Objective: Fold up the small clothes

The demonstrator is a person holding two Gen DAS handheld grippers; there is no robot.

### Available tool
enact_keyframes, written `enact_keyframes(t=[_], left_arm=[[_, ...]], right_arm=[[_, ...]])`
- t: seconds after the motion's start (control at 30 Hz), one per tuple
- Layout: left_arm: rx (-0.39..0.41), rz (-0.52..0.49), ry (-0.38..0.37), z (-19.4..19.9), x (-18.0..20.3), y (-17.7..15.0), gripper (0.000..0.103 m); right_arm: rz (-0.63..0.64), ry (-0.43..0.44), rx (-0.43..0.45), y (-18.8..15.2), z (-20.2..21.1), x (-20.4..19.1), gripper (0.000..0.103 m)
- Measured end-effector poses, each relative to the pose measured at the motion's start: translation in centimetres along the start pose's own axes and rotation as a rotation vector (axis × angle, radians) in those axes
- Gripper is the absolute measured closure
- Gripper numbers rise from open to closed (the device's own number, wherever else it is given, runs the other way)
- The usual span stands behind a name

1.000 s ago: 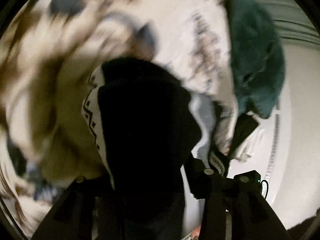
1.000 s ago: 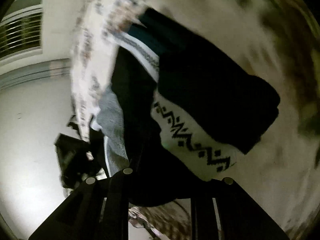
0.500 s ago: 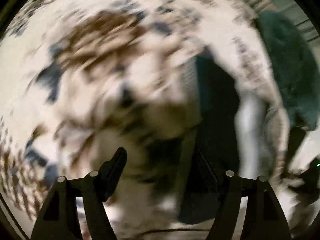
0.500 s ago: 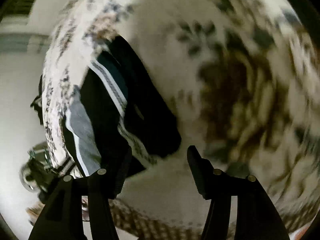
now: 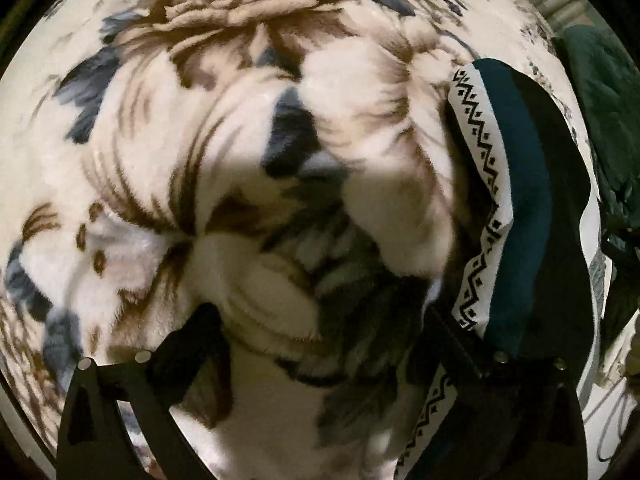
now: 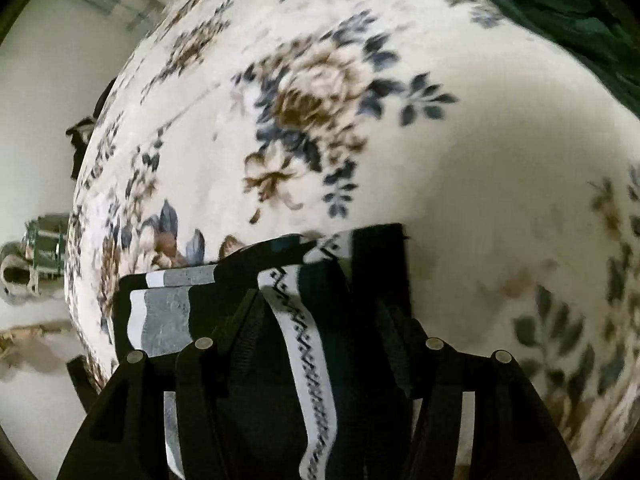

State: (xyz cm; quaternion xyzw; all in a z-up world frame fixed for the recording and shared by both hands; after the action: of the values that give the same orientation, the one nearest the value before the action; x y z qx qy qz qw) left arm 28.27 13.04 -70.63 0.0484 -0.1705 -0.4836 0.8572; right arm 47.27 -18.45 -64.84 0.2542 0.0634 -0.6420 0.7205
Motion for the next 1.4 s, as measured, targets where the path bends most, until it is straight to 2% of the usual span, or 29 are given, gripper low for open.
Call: enact_keyframes(t=[0.03,0.1,0.23,0.3,0.4,0.43,0.47,0.5,0.53,0.6,0.77,0.87,0.9,0.93,0.97,1.03,1.1,1.17,1.23,1.3,1.4], left_arm=[[-0.003,0.011,0.003,0.3,0.4,0.4,0.003],[0.044,0.035,-0.011,1.6,1.3,2.2,0.008],[0.191,0.063,-0.083,5.7,3.2,6.3,0.008],[0.177,0.062,-0.151,5.2,5.3,8.0,0.008],[0.151,0.022,-0.175,2.9,8.0,10.5,0.01],[0.13,-0.002,-0.188,1.2,9.4,11.6,0.016],[0.113,-0.022,-0.196,0.5,9.9,11.6,0.044],[0.084,-0.052,-0.207,-0.6,10.9,12.0,0.078],[0.048,-0.079,-0.196,-1.7,11.5,12.1,0.081],[0.051,-0.111,-0.18,-1.0,11.6,11.8,0.088],[0.047,-0.048,-0.213,-0.6,11.3,13.5,0.088],[0.001,-0.037,-0.189,-2.7,10.8,13.4,0.088],[0.001,-0.049,-0.183,-2.4,11.0,13.3,0.088],[0.001,-0.065,-0.177,-2.1,11.2,13.4,0.088],[0.0,-0.072,-0.176,-1.7,11.4,13.3,0.087],[-0.002,-0.088,-0.174,-0.7,11.1,13.0,0.083],[-0.004,-0.08,-0.184,0.1,10.5,12.6,0.079],[-0.003,-0.051,-0.199,1.0,9.9,12.0,0.077],[0.006,-0.032,-0.214,2.1,9.4,11.3,0.07],[0.019,-0.013,-0.229,3.3,8.9,10.1,0.048],[0.008,0.004,-0.226,4.0,8.5,8.2,0.045]], right_arm=[[0.01,-0.017,0.019,0.1,0.3,0.1,0.09],[0.026,-0.026,0.077,0.2,1.4,-0.2,0.09],[-0.006,-0.076,0.15,0.9,4.4,0.9,0.091],[-0.038,-0.089,0.164,1.1,5.2,1.8,0.092],[-0.051,-0.111,0.165,1.6,5.4,2.4,0.092],[-0.053,-0.114,0.159,1.8,5.3,2.5,0.092],[-0.053,-0.114,0.154,2.1,5.1,2.5,0.092],[-0.044,-0.118,0.149,2.4,4.7,2.3,0.092],[-0.032,-0.123,0.144,2.6,4.5,2.1,0.092],[-0.008,-0.141,0.128,3.0,3.8,2.0,0.092],[-0.009,-0.183,0.121,4.3,3.0,2.9,0.092],[-0.019,-0.251,0.01,3.3,-0.9,4.6,0.092],[-0.019,-0.258,-0.053,2.5,-2.4,4.9,0.092],[-0.026,-0.253,-0.072,2.4,-2.7,4.9,0.091],[-0.051,-0.232,-0.072,2.5,-2.5,5.0,0.09],[-0.131,-0.144,-0.088,2.5,-0.6,5.2,0.08],[-0.196,-0.085,-0.086,1.8,1.5,5.9,0.058],[-0.264,-0.032,-0.086,-0.5,4.2,7.0,0.051],[-0.312,0.019,-0.129,-3.6,5.5,7.4,0.049],[-0.361,0.058,-0.194,-7.2,5.6,7.4,0.048],[-0.405,0.094,-0.263,-11.7,4.4,7.1,0.048]])
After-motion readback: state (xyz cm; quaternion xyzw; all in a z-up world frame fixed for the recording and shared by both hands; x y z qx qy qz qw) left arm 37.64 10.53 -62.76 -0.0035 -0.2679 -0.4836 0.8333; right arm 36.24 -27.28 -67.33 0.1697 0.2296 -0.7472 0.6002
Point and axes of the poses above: each gripper's, at about its wrist camera, not at the fingertips, and z roughly against the way its jaws point, x to its right, y to its top, the point moved 10 cm from there along -z, roughly the way its jaws point, and after that the axes turned 8 degrees about x, right-handed, at the moved point
